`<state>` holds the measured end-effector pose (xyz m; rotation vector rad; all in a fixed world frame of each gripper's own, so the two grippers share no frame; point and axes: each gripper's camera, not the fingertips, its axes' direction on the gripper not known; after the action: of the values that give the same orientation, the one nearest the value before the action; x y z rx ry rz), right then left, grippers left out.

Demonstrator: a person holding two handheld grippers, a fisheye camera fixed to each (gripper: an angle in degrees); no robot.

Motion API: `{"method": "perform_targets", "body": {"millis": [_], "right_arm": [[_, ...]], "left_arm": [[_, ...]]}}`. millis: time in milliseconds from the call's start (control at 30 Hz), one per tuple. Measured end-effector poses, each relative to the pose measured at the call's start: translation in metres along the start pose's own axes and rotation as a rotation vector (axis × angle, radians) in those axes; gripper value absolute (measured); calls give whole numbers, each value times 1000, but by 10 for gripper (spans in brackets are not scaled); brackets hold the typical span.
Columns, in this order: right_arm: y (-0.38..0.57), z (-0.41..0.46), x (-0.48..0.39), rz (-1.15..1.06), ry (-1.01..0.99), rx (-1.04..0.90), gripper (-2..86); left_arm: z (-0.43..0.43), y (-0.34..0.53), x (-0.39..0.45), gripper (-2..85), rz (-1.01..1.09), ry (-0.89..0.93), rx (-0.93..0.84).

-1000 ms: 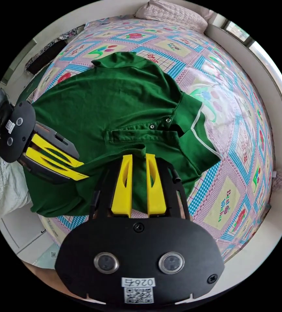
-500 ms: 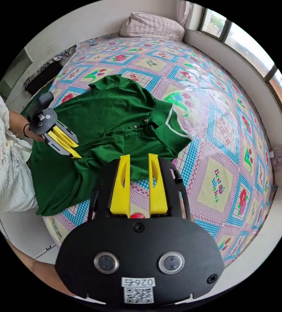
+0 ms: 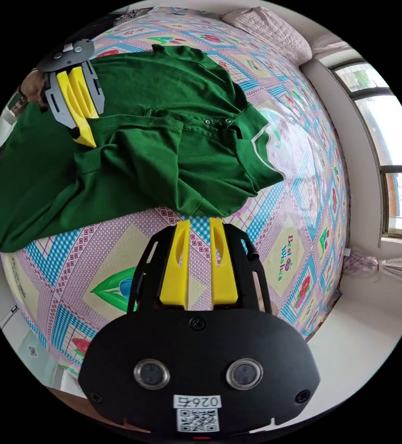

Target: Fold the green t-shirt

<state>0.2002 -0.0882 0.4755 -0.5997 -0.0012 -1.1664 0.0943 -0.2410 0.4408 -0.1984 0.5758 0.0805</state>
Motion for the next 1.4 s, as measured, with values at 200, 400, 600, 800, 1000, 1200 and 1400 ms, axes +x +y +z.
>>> {"method": "perform_targets", "body": {"millis": [200, 400, 600, 800, 1000, 1200, 1400], "right_arm": [[-23, 8, -15, -114, 62, 6, 45], [-50, 31, -16, -202, 54, -25, 2], [-52, 33, 38, -140, -180, -76, -16], [-33, 38, 100, 61, -160, -103, -16], [-31, 67, 100, 100, -204, -173, -17], [-21, 68, 140, 330, -239, -129, -17], [-7, 77, 155, 460, -301, -127, -16]], "left_arm": [[6, -2, -5, -6, 0, 18, 6], [9, -1, -10, -6, -9, 33, 20], [15, -2, -18, -6, -50, 38, 37], [37, -9, -11, -6, -30, 13, 25], [44, -1, -14, -5, -18, 3, -10], [42, -1, -23, -3, -46, 6, 14], [30, 23, -30, 4, -74, 22, 30]]}}
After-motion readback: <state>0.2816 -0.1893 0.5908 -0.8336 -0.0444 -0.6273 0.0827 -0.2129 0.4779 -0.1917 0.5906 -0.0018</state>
